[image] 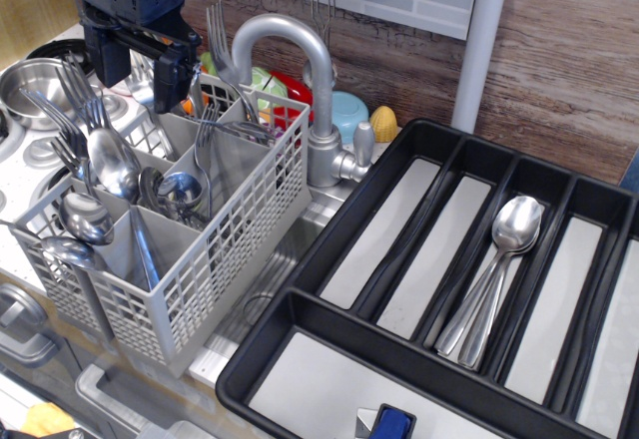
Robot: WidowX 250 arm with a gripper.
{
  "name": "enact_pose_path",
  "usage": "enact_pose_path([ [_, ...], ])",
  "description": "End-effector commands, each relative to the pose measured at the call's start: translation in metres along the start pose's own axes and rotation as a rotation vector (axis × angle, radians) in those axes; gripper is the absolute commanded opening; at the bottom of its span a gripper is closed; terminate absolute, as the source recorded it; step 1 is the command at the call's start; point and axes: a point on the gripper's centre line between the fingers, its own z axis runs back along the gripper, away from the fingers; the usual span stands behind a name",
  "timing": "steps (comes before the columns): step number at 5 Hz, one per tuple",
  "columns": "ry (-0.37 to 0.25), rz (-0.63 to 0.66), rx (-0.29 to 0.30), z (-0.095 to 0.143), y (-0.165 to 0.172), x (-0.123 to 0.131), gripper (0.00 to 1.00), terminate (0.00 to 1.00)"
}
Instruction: Put big spoon from basket to tray
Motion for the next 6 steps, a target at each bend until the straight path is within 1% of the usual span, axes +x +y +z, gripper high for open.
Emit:
enact_pose_path([
  [1, 0.000, 0.000, 0.000, 0.000, 0.000, 0.000, 1.00, 0.00],
  [2, -0.030, -0.137, 0.022, -0.007, 0.003, -0.005, 1.00, 0.00],
  [3, -0.043, -0.210, 0.002, -0.015, 0.010, -0.008, 1.00, 0.00],
  [4, -0.037, -0.272, -0.025, -0.021, 0.020, -0.008, 1.00, 0.00],
  [5, -0.038, -0.280, -0.042, -0.029, 0.025, -0.009, 1.00, 0.00],
  [6, -0.047, -0.267, -0.101, -0.039, 0.029, -0.012, 1.00, 0.00],
])
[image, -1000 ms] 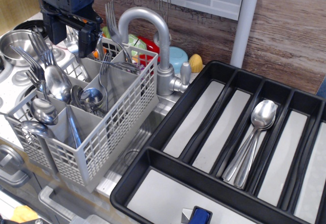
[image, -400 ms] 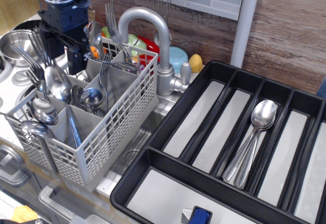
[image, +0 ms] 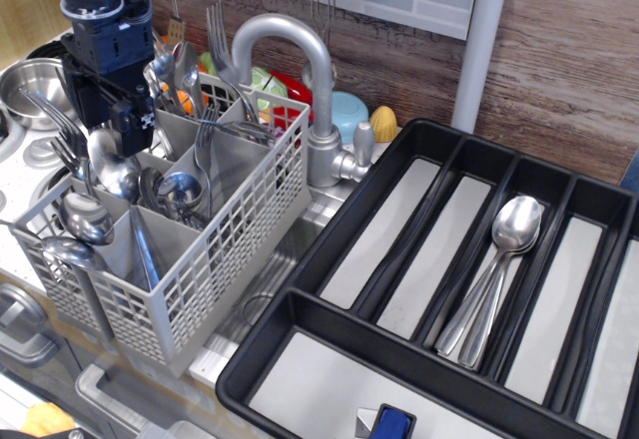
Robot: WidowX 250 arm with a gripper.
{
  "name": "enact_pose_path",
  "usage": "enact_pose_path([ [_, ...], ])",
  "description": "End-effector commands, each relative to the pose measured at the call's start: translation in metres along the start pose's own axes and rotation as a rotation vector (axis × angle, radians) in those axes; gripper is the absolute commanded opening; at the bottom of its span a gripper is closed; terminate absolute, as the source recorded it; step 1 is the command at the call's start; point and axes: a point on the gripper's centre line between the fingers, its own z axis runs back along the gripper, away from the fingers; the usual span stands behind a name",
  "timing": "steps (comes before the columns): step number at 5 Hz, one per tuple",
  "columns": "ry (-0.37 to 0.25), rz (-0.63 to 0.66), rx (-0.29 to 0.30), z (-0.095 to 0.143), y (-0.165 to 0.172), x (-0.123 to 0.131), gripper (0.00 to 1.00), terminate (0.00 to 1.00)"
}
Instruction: Put big spoon from basket to tray
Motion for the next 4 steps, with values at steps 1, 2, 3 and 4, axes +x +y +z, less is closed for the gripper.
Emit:
enact_pose_path([
  [1, -0.064, 0.068, -0.115, -0.002, 0.007, -0.004, 1.00, 0.00],
  [2, -0.074, 0.113, -0.244, -0.006, 0.004, -0.006, 0.00, 0.00],
  [3, -0.035, 0.171, -0.352, 0.004, -0.003, -0.006, 0.00, 0.00],
  [4, 0.012, 0.214, -0.345, 0.018, -0.011, -0.006, 0.00, 0.00],
])
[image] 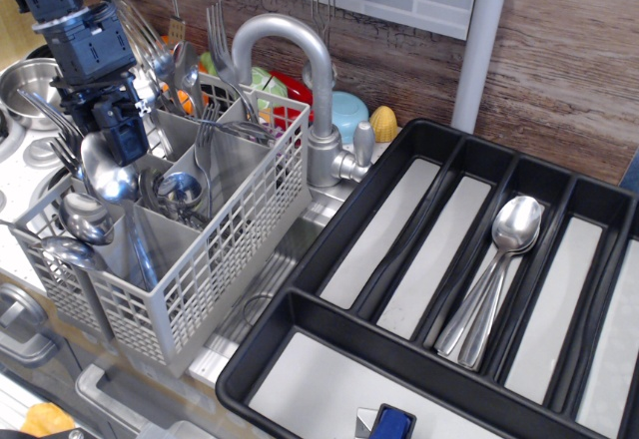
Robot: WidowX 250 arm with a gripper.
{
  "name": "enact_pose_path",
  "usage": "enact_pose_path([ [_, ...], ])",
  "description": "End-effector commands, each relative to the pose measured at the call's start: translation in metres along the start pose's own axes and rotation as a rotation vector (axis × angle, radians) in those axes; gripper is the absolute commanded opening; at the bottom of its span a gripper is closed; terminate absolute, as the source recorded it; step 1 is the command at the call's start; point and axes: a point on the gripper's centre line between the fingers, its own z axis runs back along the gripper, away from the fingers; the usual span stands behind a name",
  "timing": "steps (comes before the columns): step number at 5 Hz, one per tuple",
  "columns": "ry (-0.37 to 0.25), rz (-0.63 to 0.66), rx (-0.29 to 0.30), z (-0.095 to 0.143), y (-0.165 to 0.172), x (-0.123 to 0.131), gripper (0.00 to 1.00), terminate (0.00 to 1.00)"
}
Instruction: Put big spoon from basket to tray
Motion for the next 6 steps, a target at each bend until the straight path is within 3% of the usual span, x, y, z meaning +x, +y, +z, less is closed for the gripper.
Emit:
enact_pose_path([
  [1, 0.022, 0.050, 0.123, 0.041, -0.021, -0.002, 0.00, 0.00],
  [2, 0.034, 0.051, 0.293, 0.076, -0.050, 0.000, 0.00, 0.00],
  [3, -0.028, 0.073, 0.460, 0.110, -0.090, 0.011, 0.00, 0.00],
  [4, -0.111, 0.127, 0.429, 0.131, -0.136, 0.025, 0.00, 0.00],
  [5, -0.198, 0.302, 0.313, 0.140, -0.186, 0.049, 0.00, 0.00],
  [6, -0.245, 0.474, 0.154, 0.132, -0.219, 0.069, 0.00, 0.00],
])
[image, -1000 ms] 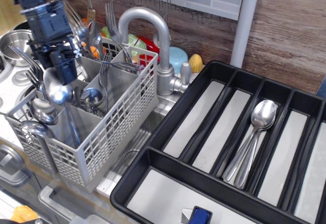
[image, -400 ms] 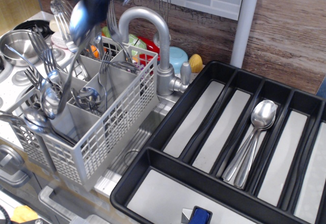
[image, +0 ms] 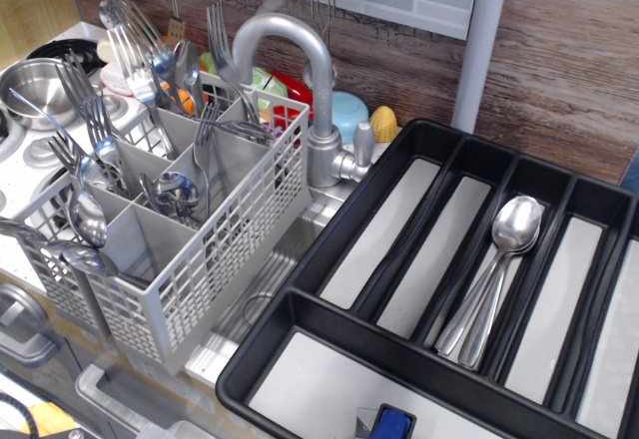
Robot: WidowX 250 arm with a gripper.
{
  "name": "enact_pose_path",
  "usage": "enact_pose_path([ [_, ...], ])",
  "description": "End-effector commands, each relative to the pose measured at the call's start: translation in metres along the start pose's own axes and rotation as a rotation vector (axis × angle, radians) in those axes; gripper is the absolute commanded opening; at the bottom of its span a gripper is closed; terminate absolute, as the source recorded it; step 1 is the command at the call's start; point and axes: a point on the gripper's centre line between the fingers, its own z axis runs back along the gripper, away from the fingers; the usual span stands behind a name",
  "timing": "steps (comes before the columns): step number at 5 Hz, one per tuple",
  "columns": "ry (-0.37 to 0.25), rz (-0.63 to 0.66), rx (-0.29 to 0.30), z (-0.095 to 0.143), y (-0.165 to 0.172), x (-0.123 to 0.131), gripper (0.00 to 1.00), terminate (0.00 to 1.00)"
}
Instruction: Put big spoon from basket to tray
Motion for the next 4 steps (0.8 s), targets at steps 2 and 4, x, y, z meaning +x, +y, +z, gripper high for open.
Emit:
enact_pose_path([
  [2, 0.045, 0.316, -0.331, -0.025, -0.060, 0.000, 0.00, 0.00],
  [4, 0.165, 0.435, -0.505, -0.068, -0.081, 0.002, 0.00, 0.00],
])
